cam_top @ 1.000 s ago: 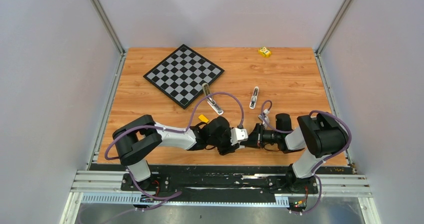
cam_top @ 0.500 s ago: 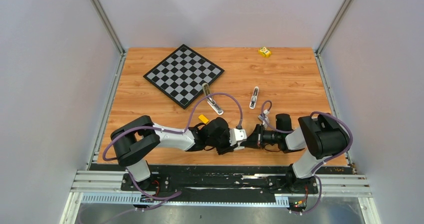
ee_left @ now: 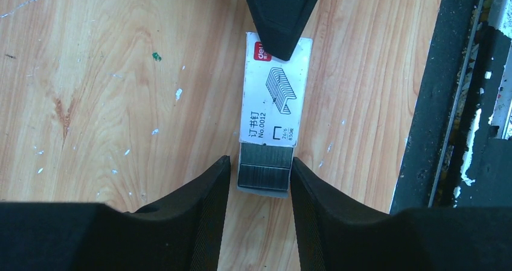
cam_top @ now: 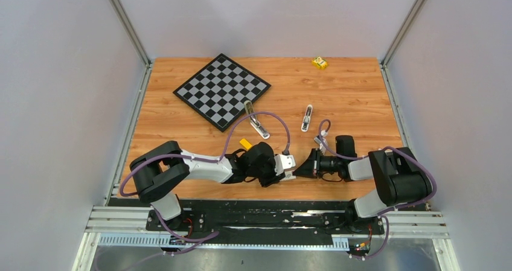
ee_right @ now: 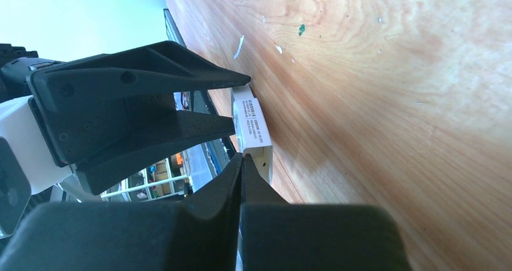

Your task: Load the staples into the stapler

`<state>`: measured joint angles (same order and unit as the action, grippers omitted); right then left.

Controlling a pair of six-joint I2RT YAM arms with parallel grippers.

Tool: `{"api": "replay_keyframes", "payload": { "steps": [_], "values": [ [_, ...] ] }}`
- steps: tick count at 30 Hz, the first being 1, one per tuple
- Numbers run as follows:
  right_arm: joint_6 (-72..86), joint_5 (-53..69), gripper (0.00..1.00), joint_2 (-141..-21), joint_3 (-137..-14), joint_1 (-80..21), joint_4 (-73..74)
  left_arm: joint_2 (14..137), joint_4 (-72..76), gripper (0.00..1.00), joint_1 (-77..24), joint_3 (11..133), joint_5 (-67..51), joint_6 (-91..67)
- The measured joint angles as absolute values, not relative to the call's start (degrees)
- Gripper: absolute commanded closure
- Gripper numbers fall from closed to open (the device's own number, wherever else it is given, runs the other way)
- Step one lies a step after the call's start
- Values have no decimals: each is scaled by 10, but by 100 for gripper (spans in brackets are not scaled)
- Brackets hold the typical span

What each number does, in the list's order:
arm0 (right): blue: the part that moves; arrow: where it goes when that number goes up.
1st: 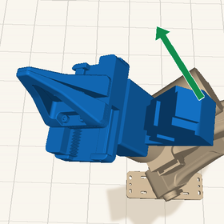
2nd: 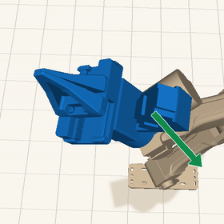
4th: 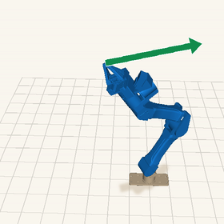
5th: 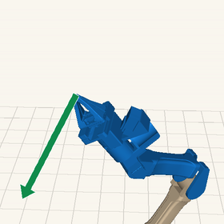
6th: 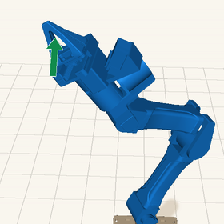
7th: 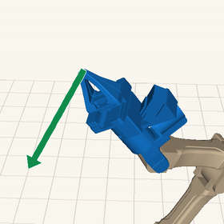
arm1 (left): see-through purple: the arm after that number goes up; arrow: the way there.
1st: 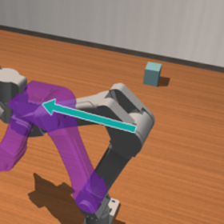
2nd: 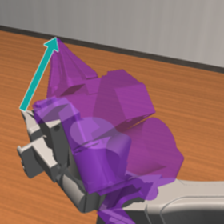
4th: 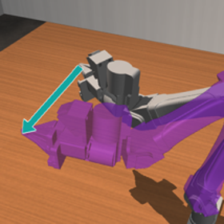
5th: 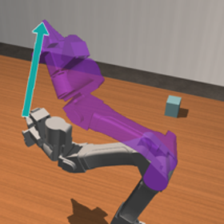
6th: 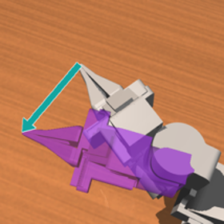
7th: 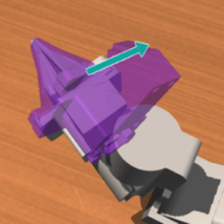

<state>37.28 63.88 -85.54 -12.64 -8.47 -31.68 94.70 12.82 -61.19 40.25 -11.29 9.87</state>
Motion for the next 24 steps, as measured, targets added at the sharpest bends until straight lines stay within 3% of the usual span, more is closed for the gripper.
{"api": "replay_keyframes", "payload": {
  "steps": [8, 24],
  "values": [
    [368, 639, 100, -854, -126, -82, -306, 946, 126, 63, -612, 402, -111, 97],
    [330, 616, 100, -765, -131, -25, -183, 940, 117, 63, -612, 402, -92, 96]
  ]
}}
